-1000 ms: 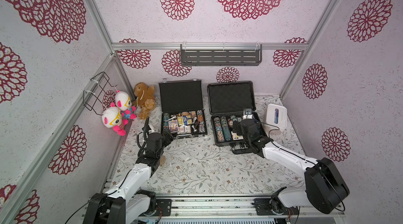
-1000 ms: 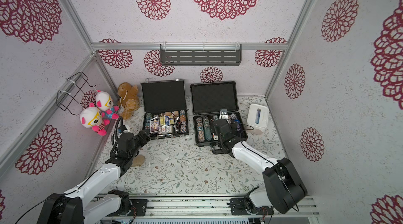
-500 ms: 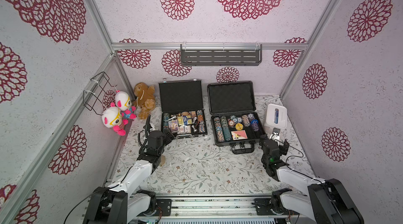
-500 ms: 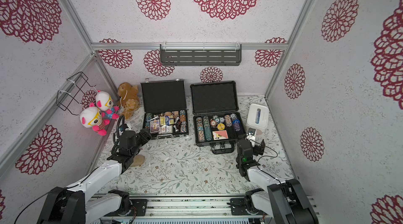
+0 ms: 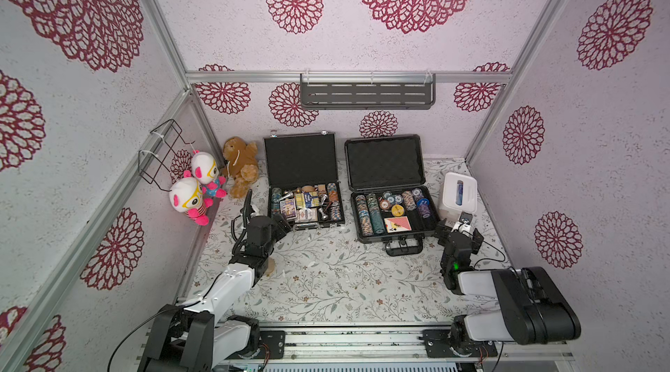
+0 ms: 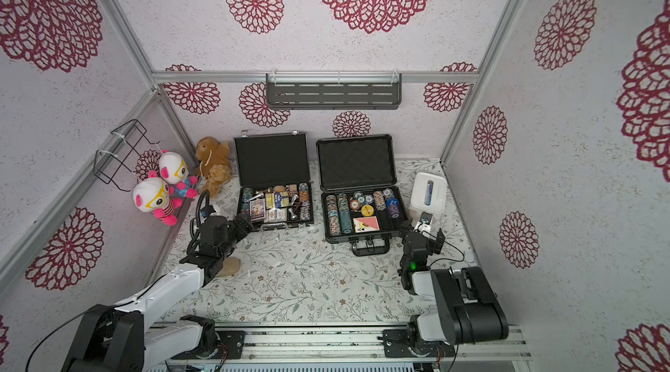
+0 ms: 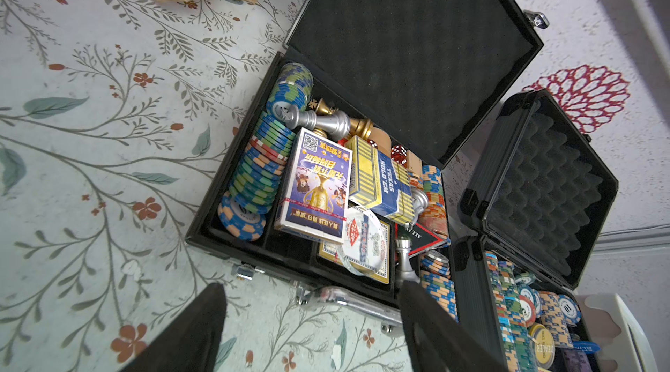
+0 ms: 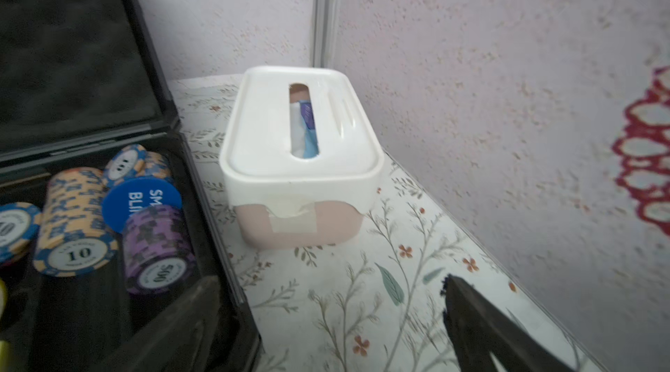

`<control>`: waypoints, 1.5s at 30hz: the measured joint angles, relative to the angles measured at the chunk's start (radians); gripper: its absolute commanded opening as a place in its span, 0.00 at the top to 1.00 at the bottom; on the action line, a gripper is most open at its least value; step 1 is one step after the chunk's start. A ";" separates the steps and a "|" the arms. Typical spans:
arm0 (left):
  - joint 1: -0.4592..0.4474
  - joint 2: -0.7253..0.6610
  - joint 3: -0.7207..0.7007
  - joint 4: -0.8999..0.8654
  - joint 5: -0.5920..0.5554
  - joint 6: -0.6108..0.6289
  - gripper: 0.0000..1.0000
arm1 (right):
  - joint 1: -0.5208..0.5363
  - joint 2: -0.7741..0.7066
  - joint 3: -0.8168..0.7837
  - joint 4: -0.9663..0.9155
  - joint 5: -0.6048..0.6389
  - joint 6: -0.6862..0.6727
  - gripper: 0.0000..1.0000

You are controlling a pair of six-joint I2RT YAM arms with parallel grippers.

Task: Open the poker set cases
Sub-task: Reset both arms

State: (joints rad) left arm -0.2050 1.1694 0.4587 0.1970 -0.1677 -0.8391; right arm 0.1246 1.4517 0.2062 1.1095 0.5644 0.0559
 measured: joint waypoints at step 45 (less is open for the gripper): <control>-0.039 -0.243 -0.102 0.079 -0.431 0.516 0.03 | -0.024 0.110 -0.006 0.148 -0.202 -0.056 0.01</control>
State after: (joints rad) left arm -0.2443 0.9260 0.3565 0.2756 -0.5987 -0.3229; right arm 0.1005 1.5616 0.2005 1.2575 0.3622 -0.0006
